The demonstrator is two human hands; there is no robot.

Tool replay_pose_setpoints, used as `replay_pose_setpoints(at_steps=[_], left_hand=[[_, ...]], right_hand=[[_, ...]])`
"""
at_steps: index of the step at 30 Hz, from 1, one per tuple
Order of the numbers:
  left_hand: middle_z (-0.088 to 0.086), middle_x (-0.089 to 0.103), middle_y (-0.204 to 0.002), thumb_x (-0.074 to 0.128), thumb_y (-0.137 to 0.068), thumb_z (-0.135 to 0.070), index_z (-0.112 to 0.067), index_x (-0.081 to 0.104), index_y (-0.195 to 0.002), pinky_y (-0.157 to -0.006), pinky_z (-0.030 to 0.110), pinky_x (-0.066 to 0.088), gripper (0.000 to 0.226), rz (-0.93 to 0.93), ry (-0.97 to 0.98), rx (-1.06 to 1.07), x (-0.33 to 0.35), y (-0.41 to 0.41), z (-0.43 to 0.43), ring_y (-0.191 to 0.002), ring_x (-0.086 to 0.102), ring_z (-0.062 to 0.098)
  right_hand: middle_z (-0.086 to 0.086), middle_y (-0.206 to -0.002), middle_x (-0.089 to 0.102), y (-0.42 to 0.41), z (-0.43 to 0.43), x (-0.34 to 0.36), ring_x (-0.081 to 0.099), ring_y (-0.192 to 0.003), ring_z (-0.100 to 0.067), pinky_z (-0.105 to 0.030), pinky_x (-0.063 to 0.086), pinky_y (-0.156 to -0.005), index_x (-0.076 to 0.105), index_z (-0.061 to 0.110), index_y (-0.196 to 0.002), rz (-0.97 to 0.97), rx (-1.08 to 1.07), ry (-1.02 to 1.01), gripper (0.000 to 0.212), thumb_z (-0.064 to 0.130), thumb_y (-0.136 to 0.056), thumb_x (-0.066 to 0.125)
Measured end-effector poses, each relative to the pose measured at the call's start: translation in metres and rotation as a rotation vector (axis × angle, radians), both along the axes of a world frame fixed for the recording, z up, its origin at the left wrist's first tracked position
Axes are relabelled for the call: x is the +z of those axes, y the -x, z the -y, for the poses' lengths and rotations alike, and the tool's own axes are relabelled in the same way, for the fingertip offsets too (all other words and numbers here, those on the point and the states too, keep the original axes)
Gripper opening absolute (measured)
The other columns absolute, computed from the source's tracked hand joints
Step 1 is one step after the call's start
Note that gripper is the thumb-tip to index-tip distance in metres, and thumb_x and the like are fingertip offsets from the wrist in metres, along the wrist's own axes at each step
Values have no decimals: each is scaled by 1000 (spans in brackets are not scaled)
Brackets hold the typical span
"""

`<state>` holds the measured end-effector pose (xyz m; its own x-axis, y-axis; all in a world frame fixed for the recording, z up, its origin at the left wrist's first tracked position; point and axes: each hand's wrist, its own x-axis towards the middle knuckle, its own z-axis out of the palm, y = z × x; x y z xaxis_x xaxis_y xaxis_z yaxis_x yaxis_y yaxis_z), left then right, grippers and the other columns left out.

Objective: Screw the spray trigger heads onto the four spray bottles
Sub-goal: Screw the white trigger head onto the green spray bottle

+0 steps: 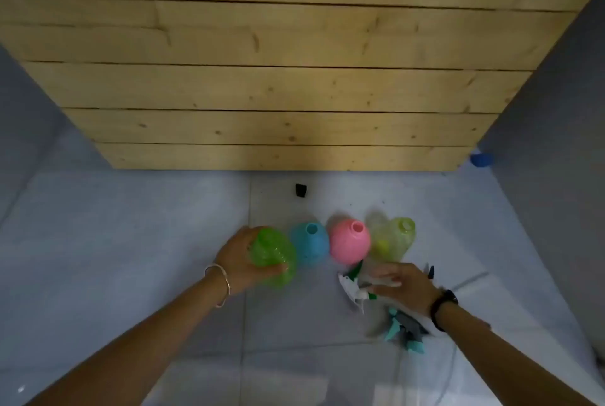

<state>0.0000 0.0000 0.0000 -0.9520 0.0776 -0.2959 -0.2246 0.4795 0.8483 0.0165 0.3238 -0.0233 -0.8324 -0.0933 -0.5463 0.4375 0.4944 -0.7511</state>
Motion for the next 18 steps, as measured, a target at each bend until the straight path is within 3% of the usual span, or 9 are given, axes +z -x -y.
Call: replay_pose_setpoints(at_steps=[2, 6, 9, 14, 18], left_hand=[[6, 56, -108, 89, -54, -30, -36, 54, -106, -87, 33, 52, 64, -19, 11, -24, 4, -4, -9, -98, 61, 19], [6, 53, -114, 85, -51, -37, -38, 48, -114, -91, 35, 52, 73, -1, -86, -48, 2, -27, -30, -104, 61, 18], [8, 54, -122, 86, -59, -24, -34, 40, -123, -94, 33, 51, 79, 34, -134, -97, -4, -35, -46, -108, 60, 16], [6, 54, -124, 87, -58, -21, -23, 37, -125, -98, 35, 49, 83, 107, -100, -177, -14, -32, -60, -110, 59, 18], [12, 61, -116, 84, -44, -37, -14, 43, -118, -95, 44, 51, 87, 144, -142, -169, -10, -33, -63, -108, 62, 28]], right_hand=[[-20, -114, 65, -3, -8, -4, 60, -109, -33, -22, 51, -86, 65, -8, -106, 16, -13, -78, 41, -1, -68, 78], [-9, -124, 64, -6, -13, -21, 58, -115, -25, -34, 45, -99, 62, 13, -118, 74, 235, -391, 46, 29, -76, 75], [-2, -126, 63, -8, -9, -35, 58, -115, -20, -29, 44, -98, 60, 25, -121, 13, 289, -509, 51, 41, -74, 73], [4, -132, 59, -7, -5, -49, 53, -120, -16, -27, 38, -103, 58, 28, -124, -76, 356, -560, 50, 35, -77, 72], [1, -128, 62, -6, -1, -49, 55, -118, -19, -30, 37, -104, 63, 29, -119, -141, 398, -593, 40, 27, -80, 68]])
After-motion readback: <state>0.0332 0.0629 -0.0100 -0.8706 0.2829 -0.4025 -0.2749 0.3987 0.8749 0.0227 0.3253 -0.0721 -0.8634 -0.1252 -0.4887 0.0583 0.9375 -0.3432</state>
